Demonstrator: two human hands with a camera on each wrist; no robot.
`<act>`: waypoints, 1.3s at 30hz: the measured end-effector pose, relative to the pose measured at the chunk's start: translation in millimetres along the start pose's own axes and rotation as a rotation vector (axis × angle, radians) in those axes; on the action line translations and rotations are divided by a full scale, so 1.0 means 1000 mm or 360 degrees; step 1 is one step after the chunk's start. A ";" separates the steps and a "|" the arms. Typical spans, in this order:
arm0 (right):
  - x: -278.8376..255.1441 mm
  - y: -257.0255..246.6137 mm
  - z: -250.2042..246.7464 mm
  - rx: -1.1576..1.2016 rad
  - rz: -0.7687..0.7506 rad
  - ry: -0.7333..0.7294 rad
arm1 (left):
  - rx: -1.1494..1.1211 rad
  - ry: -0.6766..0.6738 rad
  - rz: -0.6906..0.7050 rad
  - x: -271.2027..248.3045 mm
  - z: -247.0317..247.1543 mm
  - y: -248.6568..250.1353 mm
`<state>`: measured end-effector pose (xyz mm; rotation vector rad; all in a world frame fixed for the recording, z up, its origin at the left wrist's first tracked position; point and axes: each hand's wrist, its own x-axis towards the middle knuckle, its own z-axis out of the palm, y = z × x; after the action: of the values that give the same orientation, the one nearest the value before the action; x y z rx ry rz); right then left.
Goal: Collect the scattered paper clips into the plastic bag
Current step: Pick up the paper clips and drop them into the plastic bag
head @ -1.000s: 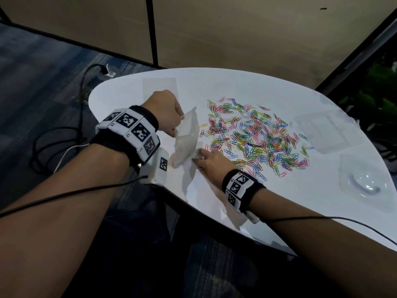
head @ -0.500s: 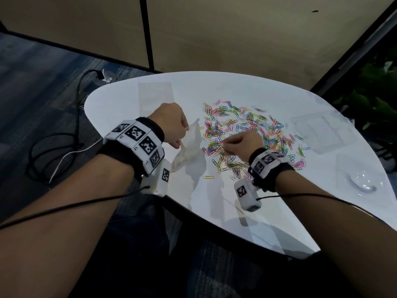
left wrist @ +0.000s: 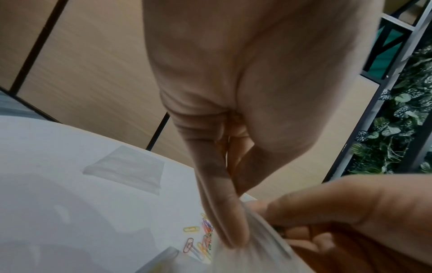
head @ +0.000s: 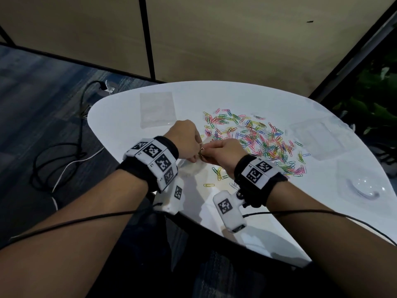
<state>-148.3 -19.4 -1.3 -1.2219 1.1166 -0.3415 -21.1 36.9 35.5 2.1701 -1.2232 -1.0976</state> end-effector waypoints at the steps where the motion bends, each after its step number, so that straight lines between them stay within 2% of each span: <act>1: 0.001 0.001 0.001 -0.0013 0.0016 0.0003 | -0.0003 -0.0003 0.0013 0.000 0.002 0.000; 4: 0.004 0.003 -0.001 -0.0315 -0.0002 0.0015 | 0.0025 0.0017 0.0073 0.000 0.005 0.002; 7: 0.006 0.001 -0.001 -0.0753 -0.0166 0.0155 | 0.0052 0.0048 0.0110 0.001 0.006 0.002; 10: 0.003 -0.001 0.004 -0.1092 -0.0355 0.0153 | 0.0085 0.0105 0.0111 0.004 0.002 0.000; 13: 0.003 -0.001 0.006 -0.1109 -0.0421 0.0127 | 0.0077 0.0084 0.0104 0.004 -0.001 -0.002; 17: 0.002 -0.003 0.005 -0.1285 -0.0654 0.0037 | 0.0121 0.0089 0.0091 0.003 -0.002 -0.003; 21: 0.003 -0.011 -0.009 -0.0911 -0.0780 0.0147 | 0.0165 0.0218 0.0011 0.008 -0.013 -0.011; 23: 0.002 -0.009 -0.020 -0.1032 -0.0832 0.0151 | 0.0132 0.0254 -0.0027 0.010 -0.019 -0.016; 25: -0.002 0.004 -0.028 -0.1441 -0.0883 -0.0065 | 0.0088 0.0286 -0.0045 0.011 -0.024 -0.019; 27: -0.008 0.036 -0.033 -0.2002 -0.0932 -0.0505 | 0.0058 0.0289 -0.0045 0.012 -0.026 -0.020; 29: -0.011 0.076 -0.038 -0.2353 -0.1107 -0.0835 | 0.0047 0.0274 -0.0042 0.013 -0.025 -0.020; 30: -0.010 0.094 -0.041 -0.2478 -0.1234 -0.0887 | 0.0048 0.0262 -0.0043 0.013 -0.025 -0.020; 32: -0.006 0.119 -0.051 -0.2697 -0.1283 -0.0810 | 0.0043 0.0238 -0.0054 0.013 -0.025 -0.019; 34: -0.001 0.124 -0.062 -0.2798 -0.1246 -0.0610 | 0.0047 0.0216 -0.0052 0.012 -0.024 -0.017; 36: 0.006 0.124 -0.071 -0.2878 -0.1124 -0.0441 | 0.0066 0.0205 -0.0039 0.011 -0.023 -0.013; 39: 0.024 0.119 -0.085 -0.2826 -0.0937 -0.0324 | 0.0075 0.0183 -0.0044 0.010 -0.019 -0.008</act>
<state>-246.4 -41.3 -110.6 -3.0568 0.6717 0.5315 1.6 32.5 37.5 2.2581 -1.1827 -0.9495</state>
